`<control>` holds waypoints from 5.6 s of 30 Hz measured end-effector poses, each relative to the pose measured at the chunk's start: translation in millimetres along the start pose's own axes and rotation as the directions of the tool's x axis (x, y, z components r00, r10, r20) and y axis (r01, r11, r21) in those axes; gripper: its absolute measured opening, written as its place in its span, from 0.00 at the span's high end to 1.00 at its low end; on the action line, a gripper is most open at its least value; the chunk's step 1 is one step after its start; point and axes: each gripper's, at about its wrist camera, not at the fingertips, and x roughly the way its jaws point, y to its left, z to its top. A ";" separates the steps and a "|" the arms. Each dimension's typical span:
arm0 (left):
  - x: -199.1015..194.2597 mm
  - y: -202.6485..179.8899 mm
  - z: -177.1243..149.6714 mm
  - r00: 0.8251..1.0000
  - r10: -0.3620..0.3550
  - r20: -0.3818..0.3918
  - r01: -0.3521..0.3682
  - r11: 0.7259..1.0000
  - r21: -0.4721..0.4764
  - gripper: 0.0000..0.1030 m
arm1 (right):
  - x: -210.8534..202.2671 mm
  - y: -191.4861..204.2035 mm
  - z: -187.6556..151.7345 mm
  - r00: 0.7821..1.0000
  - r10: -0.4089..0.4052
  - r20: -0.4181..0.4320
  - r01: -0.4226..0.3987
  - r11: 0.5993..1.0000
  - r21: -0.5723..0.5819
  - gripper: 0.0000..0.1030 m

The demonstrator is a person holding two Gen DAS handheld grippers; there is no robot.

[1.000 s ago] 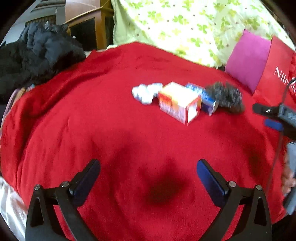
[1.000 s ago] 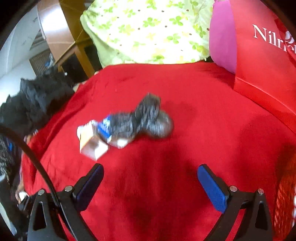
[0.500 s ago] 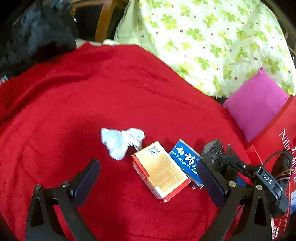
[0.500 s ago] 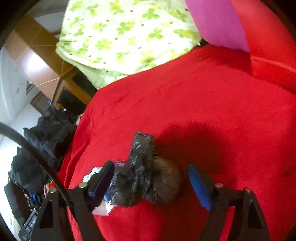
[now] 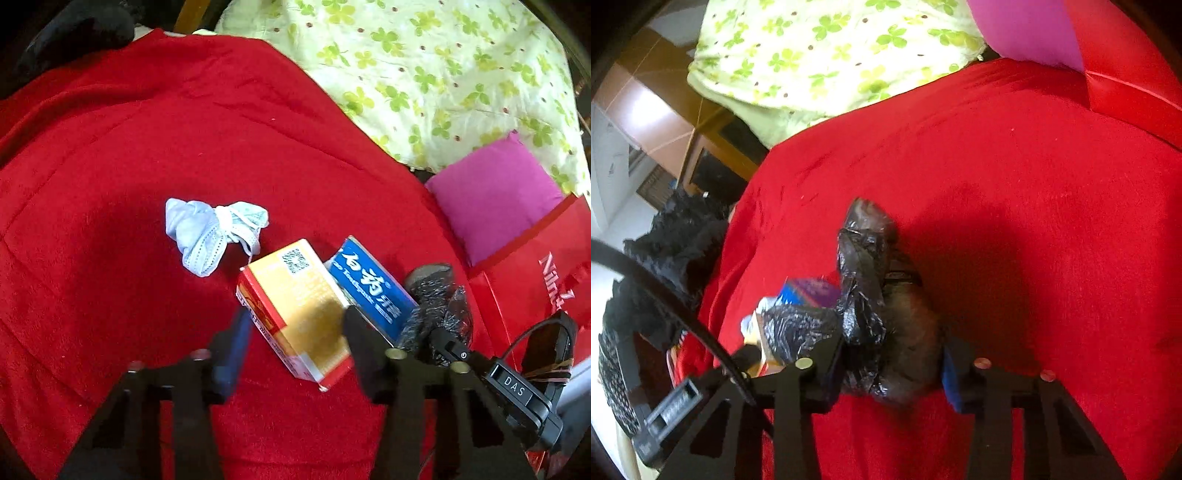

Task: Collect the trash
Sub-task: 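Grasp the black plastic bag with the right tool, then lift the black bag with the right tool while the left tool approaches the orange medicine box, then grasp the orange medicine box with the left tool while the right tool carries the black bag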

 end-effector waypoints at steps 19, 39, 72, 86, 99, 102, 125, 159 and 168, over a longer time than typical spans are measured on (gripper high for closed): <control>-35.2 36.8 -15.6 0.999 0.039 -0.023 -0.038 0.999 0.037 0.53 | -30.7 2.0 -30.5 0.996 -0.072 -0.053 0.066 0.992 -0.112 0.59; 11.8 5.1 2.4 0.998 0.067 -0.014 -0.068 0.994 -0.090 0.27 | -19.7 3.5 -41.3 0.992 -0.108 -0.072 0.094 0.981 -0.169 0.48; -17.2 9.2 -31.8 0.998 0.041 -0.048 -0.039 0.998 0.048 0.38 | -44.2 9.5 -46.2 0.999 -0.042 -0.029 0.037 0.985 -0.167 0.56; -25.5 19.6 -31.3 0.995 0.021 -0.094 -0.016 0.998 0.053 0.31 | -29.9 -10.3 -33.7 1.000 -0.017 -0.019 0.017 1.000 -0.011 0.31; -30.9 5.5 -34.9 0.997 0.073 -0.009 -0.071 0.987 0.146 0.44 | -42.6 15.4 -41.7 0.994 -0.077 0.075 0.089 0.981 -0.172 0.59; -32.9 1.0 -36.0 0.996 0.085 0.010 -0.086 0.982 0.166 0.45 | -55.3 18.2 -41.6 0.993 -0.055 0.107 0.075 0.978 -0.193 0.59; -130.4 -95.2 -98.1 0.970 -0.016 0.243 -0.082 0.918 0.388 0.55 | -190.4 46.5 -75.8 0.907 0.030 0.420 0.113 0.944 -0.310 0.59; -61.5 -87.4 -158.6 0.988 0.125 -0.095 -0.117 0.990 0.084 0.25 | -290.5 -4.3 -106.3 0.800 0.068 0.597 0.107 0.962 -0.252 0.59; -61.0 -101.8 -164.5 0.988 0.133 -0.074 -0.117 0.976 0.183 0.52 | -310.0 -18.5 -102.4 0.770 0.065 0.635 0.097 0.971 -0.217 0.59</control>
